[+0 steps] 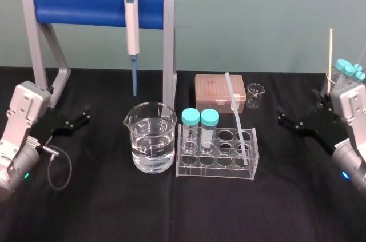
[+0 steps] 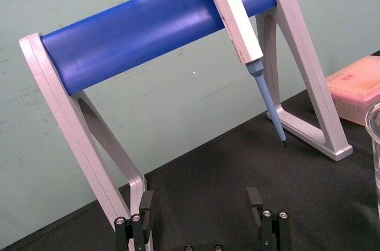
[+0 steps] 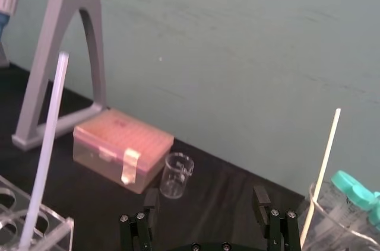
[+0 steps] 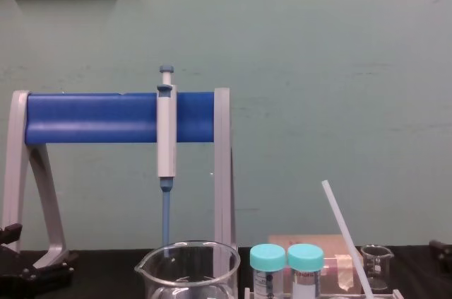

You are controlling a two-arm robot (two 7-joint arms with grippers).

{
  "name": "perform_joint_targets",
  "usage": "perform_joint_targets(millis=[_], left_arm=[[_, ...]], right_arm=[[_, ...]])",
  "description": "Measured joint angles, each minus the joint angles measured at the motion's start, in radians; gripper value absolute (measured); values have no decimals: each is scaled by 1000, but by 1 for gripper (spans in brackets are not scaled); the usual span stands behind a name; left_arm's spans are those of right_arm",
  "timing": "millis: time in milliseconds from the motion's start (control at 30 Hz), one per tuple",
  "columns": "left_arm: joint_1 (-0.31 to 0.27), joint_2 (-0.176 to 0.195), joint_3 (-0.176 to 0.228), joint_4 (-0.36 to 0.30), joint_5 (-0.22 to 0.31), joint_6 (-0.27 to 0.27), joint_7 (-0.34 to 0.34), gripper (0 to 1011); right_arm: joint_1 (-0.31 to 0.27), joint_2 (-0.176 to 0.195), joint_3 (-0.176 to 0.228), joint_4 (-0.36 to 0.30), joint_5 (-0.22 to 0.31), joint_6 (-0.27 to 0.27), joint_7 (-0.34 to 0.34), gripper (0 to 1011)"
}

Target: Pick up the stirring rod with one hand, then place it down.

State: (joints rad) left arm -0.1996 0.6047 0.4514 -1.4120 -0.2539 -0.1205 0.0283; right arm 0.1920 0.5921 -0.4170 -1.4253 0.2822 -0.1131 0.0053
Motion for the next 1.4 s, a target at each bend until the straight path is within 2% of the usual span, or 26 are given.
perform_joint_targets(millis=[100, 200, 267, 300, 400, 433, 533, 767, 967, 1133, 1400], left_arm=[[0, 0, 0, 0, 0, 0, 0, 1000], [0, 0, 0, 0, 0, 0, 0, 1000], [0, 0, 0, 0, 0, 0, 0, 1000], [0, 0, 0, 0, 0, 0, 0, 1000], [0, 0, 0, 0, 0, 0, 0, 1000], [0, 0, 0, 0, 0, 0, 0, 1000], [0, 0, 0, 0, 0, 0, 0, 1000], [0, 0, 0, 0, 0, 0, 0, 1000], [0, 0, 0, 0, 0, 0, 0, 1000], [0, 0, 0, 0, 0, 0, 0, 1000], [0, 0, 0, 0, 0, 0, 0, 1000]], right_arm=[[-4, -4, 18, -16, 21, 4, 13, 1003], [-11, -10, 48, -49, 67, 15, 36, 1003], [-18, -17, 75, -78, 119, 34, 62, 1003], [-22, -23, 95, -97, 163, 56, 84, 1003], [-27, -31, 115, -123, 223, 92, 118, 1003], [-29, -36, 128, -137, 258, 115, 141, 1003], [-29, -45, 138, -160, 304, 153, 181, 1003], [-10, -55, 120, -173, 322, 203, 256, 1003], [23, -59, 77, -166, 289, 239, 316, 1003], [40, -69, 60, -152, 259, 254, 337, 1003], [58, -92, 57, -127, 229, 273, 344, 1003]])
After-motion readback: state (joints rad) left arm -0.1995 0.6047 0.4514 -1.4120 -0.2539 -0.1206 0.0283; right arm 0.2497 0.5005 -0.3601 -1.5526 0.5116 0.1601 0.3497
